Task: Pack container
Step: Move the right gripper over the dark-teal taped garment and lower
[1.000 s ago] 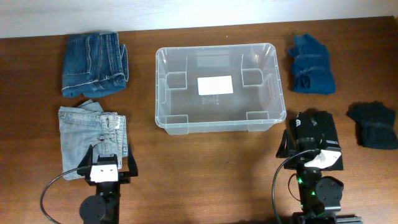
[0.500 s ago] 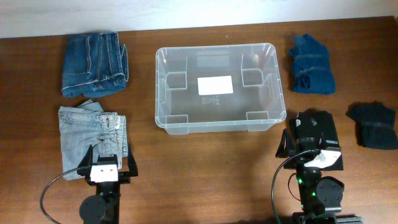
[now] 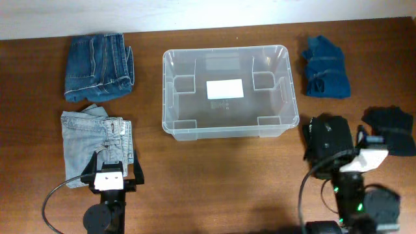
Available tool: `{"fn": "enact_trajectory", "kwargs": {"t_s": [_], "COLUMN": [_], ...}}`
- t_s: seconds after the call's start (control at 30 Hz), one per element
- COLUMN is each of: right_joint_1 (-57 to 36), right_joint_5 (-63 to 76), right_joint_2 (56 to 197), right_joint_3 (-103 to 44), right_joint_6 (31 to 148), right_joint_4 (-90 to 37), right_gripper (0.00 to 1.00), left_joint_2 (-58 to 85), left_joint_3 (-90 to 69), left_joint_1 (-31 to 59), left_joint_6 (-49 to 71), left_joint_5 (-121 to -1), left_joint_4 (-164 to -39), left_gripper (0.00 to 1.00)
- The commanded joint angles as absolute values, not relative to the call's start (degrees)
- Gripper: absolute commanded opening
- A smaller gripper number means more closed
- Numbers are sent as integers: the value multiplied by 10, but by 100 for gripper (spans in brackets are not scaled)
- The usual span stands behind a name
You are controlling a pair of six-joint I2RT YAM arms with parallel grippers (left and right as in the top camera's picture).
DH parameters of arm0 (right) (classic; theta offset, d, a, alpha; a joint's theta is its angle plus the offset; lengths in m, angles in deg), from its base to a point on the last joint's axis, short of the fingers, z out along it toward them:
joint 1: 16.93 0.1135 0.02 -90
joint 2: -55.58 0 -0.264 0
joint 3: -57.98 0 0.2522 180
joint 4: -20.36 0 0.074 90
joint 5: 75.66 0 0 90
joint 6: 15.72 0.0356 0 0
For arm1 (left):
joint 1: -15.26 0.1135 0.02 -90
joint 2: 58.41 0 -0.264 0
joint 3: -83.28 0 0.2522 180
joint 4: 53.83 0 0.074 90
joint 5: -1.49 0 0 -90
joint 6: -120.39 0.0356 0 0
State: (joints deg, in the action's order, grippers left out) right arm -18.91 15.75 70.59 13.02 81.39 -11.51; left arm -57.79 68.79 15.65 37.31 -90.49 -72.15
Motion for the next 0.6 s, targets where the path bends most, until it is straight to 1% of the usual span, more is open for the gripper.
{"fn": "enact_trajectory", "kwargs": {"t_s": [0.0,0.1,0.13,0.2,0.27,0.3,0.4,0.5,0.57], "right_joint_1": [-187,-207,-222,-251,-290,-332,-428,-484,-499], "right_joint_5": [272,285,283,253,195,129,-42,-131,-150], "right_joint_2": [846,969,1030,1103,1182,1255,1424,1558,1599], "right_joint_3": [-2,-123,-185,-262,-347,-420,-578,-693,-712], "right_joint_6": [778,730,721,701,667,639,610,612,612], "right_joint_4": [-184,-257,-293,-342,-396,-452,-580,-665,-667], "right_gripper": [98,99,99,99,99,99,99,98,98], "left_joint_2": [-581,-581,-581,-581,-581,-581,-581,-581,-581], "left_joint_3": [690,690,690,690,690,690,690,690,690], "left_joint_1": [154,154,154,154,154,154,154,154,154], "left_joint_6": [382,382,382,382,382,382,382,382,382], "left_joint_5": [-909,-909,-909,-909,-909,-909,-909,-909,-909], "left_joint_4": [-722,-722,-722,-722,-722,-722,-722,-722,-722], "left_gripper": [99,99,99,99,99,99,99,99,99]}}
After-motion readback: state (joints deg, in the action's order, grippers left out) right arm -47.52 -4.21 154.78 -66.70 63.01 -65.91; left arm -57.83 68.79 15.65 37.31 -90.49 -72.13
